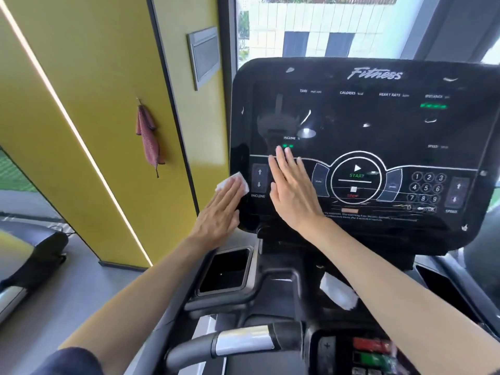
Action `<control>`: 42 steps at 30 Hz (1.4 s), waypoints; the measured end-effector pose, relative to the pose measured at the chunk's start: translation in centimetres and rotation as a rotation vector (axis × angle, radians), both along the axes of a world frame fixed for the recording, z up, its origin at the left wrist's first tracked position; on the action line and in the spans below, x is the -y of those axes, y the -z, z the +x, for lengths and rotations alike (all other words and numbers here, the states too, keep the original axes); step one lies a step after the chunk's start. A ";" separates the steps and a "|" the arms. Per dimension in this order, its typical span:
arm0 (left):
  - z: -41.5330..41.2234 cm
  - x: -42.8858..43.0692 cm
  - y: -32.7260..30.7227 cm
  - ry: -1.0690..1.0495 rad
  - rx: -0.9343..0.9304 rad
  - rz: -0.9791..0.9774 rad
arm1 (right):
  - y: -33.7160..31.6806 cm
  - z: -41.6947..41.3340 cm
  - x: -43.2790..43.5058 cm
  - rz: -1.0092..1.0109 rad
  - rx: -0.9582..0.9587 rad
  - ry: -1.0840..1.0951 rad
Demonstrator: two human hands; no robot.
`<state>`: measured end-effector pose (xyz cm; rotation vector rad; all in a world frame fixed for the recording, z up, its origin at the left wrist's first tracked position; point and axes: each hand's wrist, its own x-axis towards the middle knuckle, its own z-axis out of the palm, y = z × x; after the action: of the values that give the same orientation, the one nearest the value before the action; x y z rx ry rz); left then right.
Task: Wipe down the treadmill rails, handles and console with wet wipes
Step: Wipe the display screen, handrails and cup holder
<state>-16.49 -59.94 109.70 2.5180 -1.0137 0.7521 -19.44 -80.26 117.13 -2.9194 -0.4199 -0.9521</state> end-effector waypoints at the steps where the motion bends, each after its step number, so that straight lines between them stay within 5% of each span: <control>1: 0.5 0.0 -0.8 0.013 0.004 0.002 | -0.5 0.3 0.3 -0.014 0.005 0.002; 6: 4.1 2.4 -8.4 -0.056 0.074 -0.042 | -2.6 2.6 0.6 -0.065 0.081 0.006; 13: 1.0 2.1 -4.2 -0.012 0.021 -0.124 | -1.6 3.1 1.0 -0.187 0.194 0.006; 19: 5.4 5.3 -13.4 -0.118 0.010 -0.304 | -1.7 3.1 0.5 -0.319 0.183 0.119; 26: 2.7 4.6 -6.4 -0.094 0.059 -0.214 | -1.8 3.3 0.8 -0.348 0.231 0.103; 32: 5.0 5.7 -13.3 -0.161 0.017 -0.321 | -1.9 3.3 0.8 -0.326 0.220 0.097; 38: 3.2 5.4 -8.8 -0.135 0.107 -0.224 | -2.3 3.0 0.9 -0.306 0.195 0.071; 42: 4.7 5.6 -12.1 -0.133 0.081 -0.235 | -2.4 3.1 1.1 -0.264 0.206 0.034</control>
<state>-11.75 -65.58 121.84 2.3841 -0.7390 0.9584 -16.36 -81.34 119.55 -3.0773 -0.5471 -1.3037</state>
